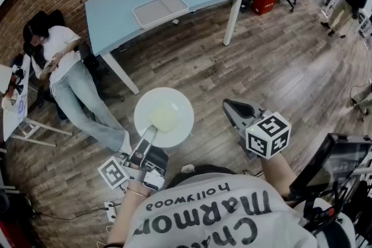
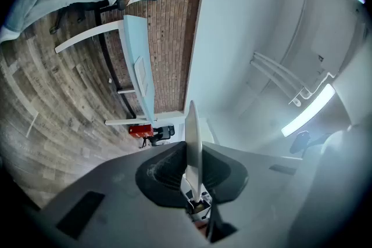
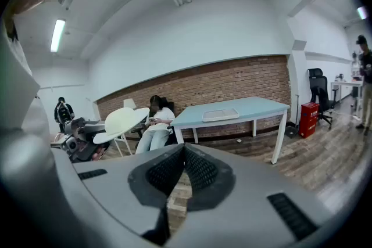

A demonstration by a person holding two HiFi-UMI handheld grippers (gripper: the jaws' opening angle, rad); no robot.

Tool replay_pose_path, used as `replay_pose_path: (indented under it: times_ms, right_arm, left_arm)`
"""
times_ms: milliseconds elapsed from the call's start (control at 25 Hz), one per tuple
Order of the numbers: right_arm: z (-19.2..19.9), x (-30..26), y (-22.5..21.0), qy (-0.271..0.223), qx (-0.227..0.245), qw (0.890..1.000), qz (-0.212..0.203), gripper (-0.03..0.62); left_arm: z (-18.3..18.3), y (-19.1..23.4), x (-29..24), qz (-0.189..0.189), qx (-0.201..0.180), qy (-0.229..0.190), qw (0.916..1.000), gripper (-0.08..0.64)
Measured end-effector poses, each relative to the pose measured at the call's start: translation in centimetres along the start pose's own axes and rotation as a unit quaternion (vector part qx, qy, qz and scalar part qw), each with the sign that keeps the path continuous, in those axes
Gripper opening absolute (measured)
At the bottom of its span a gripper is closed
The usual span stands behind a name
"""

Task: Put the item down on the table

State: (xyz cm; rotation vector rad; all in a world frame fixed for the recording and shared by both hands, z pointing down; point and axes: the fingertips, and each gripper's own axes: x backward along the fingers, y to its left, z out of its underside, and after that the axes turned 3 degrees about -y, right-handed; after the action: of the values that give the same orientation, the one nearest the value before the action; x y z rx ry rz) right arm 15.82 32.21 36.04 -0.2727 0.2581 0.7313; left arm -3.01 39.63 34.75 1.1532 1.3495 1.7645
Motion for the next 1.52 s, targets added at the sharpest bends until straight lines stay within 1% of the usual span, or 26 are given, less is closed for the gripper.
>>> replay_pose_path:
  times_ms: [440, 680, 800, 1000, 1160, 1360, 1520]
  right_arm:
    - [-0.1, -0.5, 0.7, 0.004, 0.001, 1.000, -0.002, 0.011]
    - [-0.6, -0.5, 0.8, -0.012, -0.011, 1.000, -0.016, 0.011]
    - [-0.7, -1.0, 1.2, -0.013, -0.013, 1.000, -0.017, 0.011]
    - [-0.6, -2.0, 1.8, -0.001, -0.002, 1.000, -0.013, 0.011]
    - [-1.0, -3.1, 2.4, -0.004, 0.001, 1.000, -0.012, 0.011]
    - [-1.0, -4.8, 3.5, 0.001, 0.016, 1.000, -0.007, 0.011]
    - [-0.9, -6.1, 4.4, -0.005, 0.006, 1.000, -0.007, 0.011]
  left_arm:
    - [-0.8, -0.3, 0.4, 0.001, -0.002, -0.001, 1.0000, 0.029]
    - [-0.8, -0.3, 0.4, -0.003, -0.003, -0.004, 1.0000, 0.028]
    - [-1.4, -0.2, 0.7, -0.003, -0.003, -0.003, 1.0000, 0.029]
    - [-2.6, -0.3, 1.0, -0.001, 0.000, -0.003, 1.0000, 0.029]
    - [-3.9, -0.3, 1.0, 0.004, 0.001, -0.003, 1.0000, 0.029]
    - [-5.2, -0.1, 1.5, 0.005, -0.004, 0.003, 1.0000, 0.029]
    - [-6.3, 0.6, 1.8, -0.002, -0.002, 0.000, 1.0000, 0.028]
